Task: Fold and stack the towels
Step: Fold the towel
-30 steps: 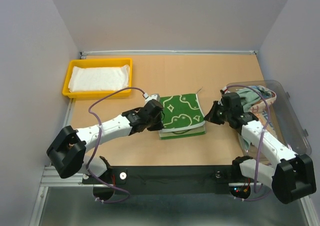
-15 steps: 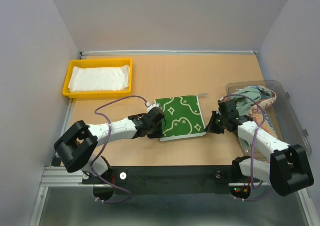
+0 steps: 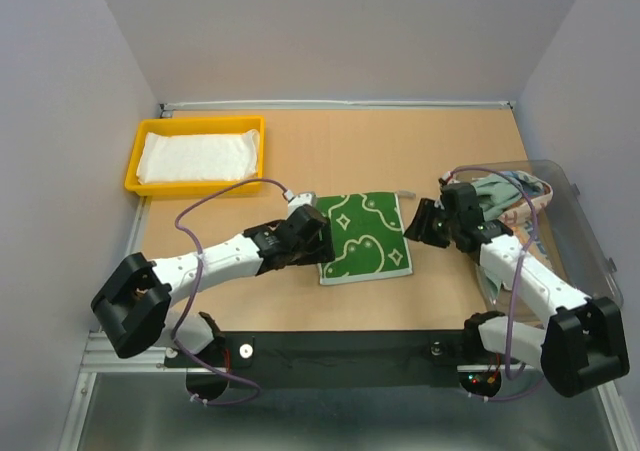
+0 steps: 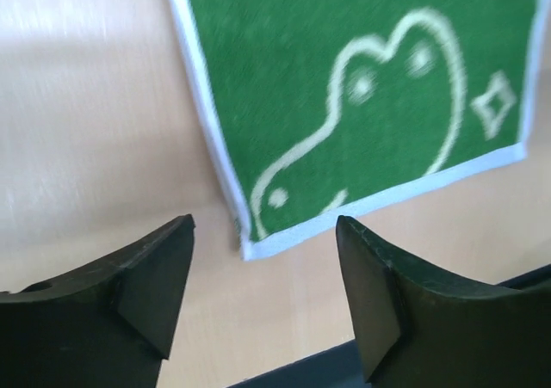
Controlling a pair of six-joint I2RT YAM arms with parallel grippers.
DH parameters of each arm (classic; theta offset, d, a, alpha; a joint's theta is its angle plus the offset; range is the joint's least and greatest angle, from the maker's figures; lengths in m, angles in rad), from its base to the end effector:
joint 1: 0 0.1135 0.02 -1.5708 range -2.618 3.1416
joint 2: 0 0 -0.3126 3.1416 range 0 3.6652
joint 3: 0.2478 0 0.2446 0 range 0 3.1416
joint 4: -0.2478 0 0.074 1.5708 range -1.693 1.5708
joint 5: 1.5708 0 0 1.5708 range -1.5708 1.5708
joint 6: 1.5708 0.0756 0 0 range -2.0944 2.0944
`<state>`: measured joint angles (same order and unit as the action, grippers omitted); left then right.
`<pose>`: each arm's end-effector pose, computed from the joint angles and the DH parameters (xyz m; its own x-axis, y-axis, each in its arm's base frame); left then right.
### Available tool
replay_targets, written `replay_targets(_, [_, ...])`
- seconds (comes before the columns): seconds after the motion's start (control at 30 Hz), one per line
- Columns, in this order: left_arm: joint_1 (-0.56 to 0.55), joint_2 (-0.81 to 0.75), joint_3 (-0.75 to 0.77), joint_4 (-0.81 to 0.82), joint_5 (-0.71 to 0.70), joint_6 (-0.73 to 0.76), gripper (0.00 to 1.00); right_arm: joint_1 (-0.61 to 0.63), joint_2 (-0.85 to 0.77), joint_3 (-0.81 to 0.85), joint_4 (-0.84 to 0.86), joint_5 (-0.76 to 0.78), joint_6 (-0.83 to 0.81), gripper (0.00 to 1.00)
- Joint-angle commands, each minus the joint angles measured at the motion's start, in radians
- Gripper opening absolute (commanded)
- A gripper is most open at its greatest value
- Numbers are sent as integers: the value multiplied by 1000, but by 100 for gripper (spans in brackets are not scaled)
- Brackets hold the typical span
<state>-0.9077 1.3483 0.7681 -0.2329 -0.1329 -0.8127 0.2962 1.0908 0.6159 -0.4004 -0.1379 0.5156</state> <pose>0.1831 -0.2181 0.2304 -0.8340 -0.1015 -0.5424 0.1738 0.8845 -0.4329 0.1972 0.0711 0.2214 -0.8229 0.2595 -0.5054 0.0372 0.9123 0.4078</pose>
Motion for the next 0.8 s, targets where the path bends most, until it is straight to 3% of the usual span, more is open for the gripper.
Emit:
replay_targets(0.0, [70,-14,97,76,-58,90,71,6,96,169,136,-18,-103,50])
replay_targets(0.2, [240,152,181,280,96,211,48,6,383,298,379,-121,-114,40])
replay_targets(0.3, [283,294,242,345,128,254,31,4,521,378,458,-158,-106,33])
replay_targets(0.4, [311,366,273,383,188,271,22,1,625,406,500,-149,-114,30])
replay_targets(0.53, [387,489,287,426,202,264,21,-18,739,421,549,-131,-117,29])
replay_targets(0.77, [443,526,264,445,202,282,25,-100,784,364,607,-66,-80,29])
